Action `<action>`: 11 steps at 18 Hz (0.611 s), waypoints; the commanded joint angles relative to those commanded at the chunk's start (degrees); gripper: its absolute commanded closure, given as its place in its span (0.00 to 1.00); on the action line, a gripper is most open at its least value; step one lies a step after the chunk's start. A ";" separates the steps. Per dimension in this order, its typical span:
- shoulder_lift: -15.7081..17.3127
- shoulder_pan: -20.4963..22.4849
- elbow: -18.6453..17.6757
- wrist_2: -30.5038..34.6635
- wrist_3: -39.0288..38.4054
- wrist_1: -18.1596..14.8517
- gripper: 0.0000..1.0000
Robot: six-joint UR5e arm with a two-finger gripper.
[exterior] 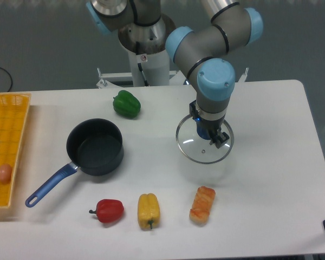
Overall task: Place the lid on the table
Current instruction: 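Hold the glass lid by its knob and start moving it sideways, then carry the glass lid away from the saucepan, lowering it toward the table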
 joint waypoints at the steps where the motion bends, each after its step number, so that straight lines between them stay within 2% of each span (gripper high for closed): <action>1: -0.17 0.17 -0.09 0.00 0.00 0.26 0.33; 6: -1.49 0.26 0.70 0.00 1.05 0.88 0.33; 11: -4.48 0.35 0.88 0.09 1.23 5.01 0.33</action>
